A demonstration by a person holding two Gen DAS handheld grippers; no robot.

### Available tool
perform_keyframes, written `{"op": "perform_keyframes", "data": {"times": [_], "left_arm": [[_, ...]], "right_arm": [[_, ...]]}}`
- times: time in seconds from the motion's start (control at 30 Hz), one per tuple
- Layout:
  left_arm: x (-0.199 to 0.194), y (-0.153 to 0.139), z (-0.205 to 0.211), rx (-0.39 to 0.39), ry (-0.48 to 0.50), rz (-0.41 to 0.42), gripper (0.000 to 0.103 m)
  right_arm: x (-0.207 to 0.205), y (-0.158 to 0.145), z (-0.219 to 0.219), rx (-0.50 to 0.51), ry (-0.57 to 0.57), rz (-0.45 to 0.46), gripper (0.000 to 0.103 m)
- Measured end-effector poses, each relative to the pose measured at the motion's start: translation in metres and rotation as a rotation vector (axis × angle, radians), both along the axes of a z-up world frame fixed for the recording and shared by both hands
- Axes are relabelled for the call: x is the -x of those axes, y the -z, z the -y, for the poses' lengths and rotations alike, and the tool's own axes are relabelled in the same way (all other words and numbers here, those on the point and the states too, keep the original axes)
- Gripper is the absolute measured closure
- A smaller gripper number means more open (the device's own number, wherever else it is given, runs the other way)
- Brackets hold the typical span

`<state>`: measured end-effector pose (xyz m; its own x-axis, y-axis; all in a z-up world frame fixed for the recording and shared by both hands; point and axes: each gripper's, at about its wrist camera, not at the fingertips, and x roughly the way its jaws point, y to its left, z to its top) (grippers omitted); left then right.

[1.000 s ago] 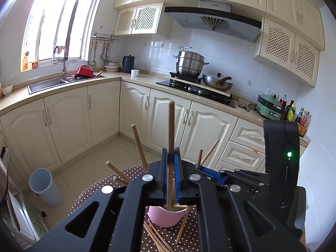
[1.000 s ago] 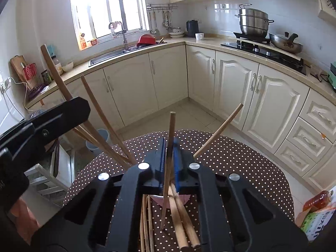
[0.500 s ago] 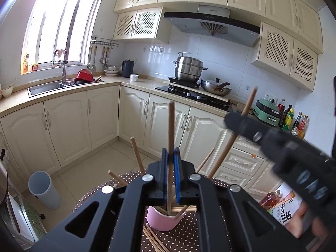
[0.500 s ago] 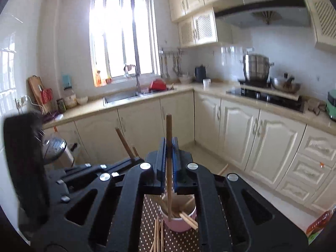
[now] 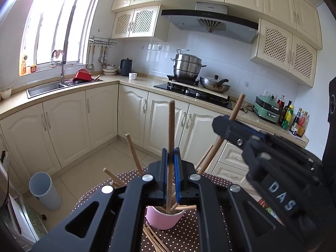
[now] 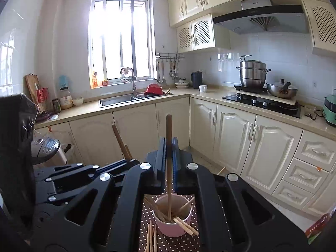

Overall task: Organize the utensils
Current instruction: 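Lower the left gripper's chopstick into the pink cup and open the left gripper, then move both open grippers back down to the chopstick pile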

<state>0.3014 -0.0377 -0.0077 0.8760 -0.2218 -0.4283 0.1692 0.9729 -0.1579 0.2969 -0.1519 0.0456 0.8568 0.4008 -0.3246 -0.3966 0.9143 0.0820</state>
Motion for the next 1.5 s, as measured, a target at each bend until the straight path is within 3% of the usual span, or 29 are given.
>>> {"op": "perform_keyframes", "data": {"times": [0.47,0.67,1.07,1.4,1.5], "left_arm": [[-0.005,0.006,0.004,-0.027,-0.007,-0.032,0.096],[0.002,0.004,0.002,-0.050,-0.030,-0.017,0.076],[0.030,-0.007,-0.002,-0.100,-0.097,0.039,0.057],[0.067,-0.018,-0.015,-0.091,-0.147,0.091,0.041],[0.080,-0.022,-0.014,-0.100,-0.148,0.102,0.040]], "right_arm": [[-0.009,0.024,0.002,-0.002,-0.017,-0.091,0.097],[-0.009,0.026,0.008,-0.020,-0.015,-0.106,0.097],[0.013,0.019,0.016,-0.021,0.008,-0.095,0.097],[0.044,0.011,0.018,-0.017,0.017,-0.070,0.096],[0.055,0.010,0.018,-0.017,0.017,-0.063,0.096]]}}
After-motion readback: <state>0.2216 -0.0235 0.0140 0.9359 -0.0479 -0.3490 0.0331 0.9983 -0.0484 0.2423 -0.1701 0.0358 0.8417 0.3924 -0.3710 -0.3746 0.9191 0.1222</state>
